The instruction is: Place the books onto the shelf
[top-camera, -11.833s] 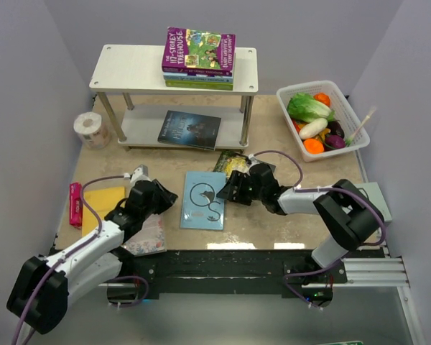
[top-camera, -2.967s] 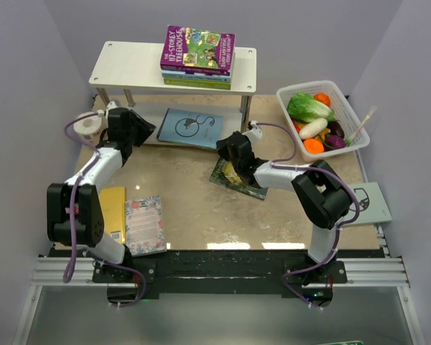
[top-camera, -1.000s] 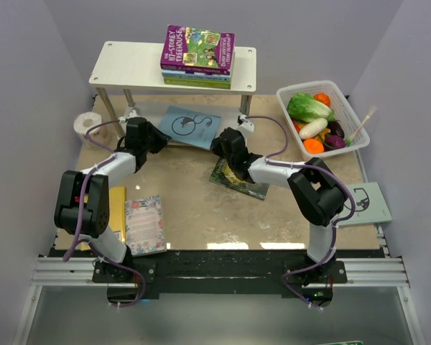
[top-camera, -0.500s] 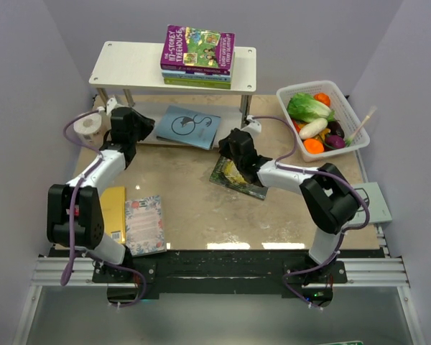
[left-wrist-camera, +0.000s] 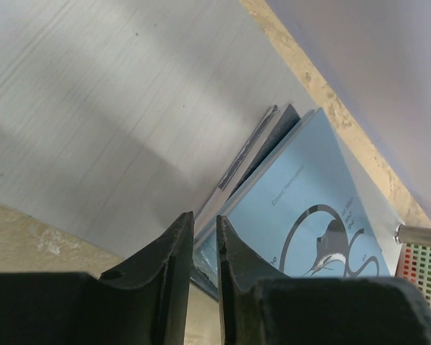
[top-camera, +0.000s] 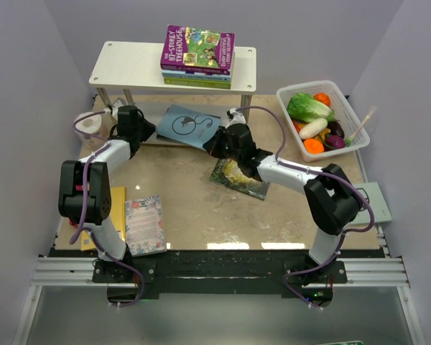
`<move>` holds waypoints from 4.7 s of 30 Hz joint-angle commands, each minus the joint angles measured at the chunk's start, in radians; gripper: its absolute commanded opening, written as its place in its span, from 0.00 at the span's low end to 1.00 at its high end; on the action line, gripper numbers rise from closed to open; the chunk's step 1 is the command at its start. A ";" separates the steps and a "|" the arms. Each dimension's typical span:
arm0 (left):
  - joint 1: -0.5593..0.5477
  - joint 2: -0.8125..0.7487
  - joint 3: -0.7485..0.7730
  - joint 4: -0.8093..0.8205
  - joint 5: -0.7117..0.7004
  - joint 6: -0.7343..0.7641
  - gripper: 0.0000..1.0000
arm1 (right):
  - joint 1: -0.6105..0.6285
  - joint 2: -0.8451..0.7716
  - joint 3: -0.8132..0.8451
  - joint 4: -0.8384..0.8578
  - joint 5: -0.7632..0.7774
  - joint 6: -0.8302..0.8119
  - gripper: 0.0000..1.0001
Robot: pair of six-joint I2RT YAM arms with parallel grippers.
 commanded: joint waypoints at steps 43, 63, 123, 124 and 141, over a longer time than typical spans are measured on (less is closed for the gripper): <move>0.044 0.025 0.051 0.022 0.083 -0.022 0.25 | 0.000 0.244 0.398 -0.386 0.107 -0.106 0.00; 0.091 -0.044 0.040 -0.010 0.075 -0.034 0.28 | -0.007 0.153 0.309 -0.351 0.079 -0.135 0.00; 0.098 -0.170 -0.144 0.033 0.116 -0.063 0.29 | 0.013 0.221 0.386 -0.372 0.292 -0.106 0.00; 0.098 -0.170 -0.144 0.033 0.116 -0.062 0.29 | 0.014 0.218 0.386 -0.370 0.289 -0.106 0.00; 0.098 -0.182 -0.147 0.033 0.124 -0.063 0.29 | 0.014 0.218 0.387 -0.389 0.269 -0.106 0.00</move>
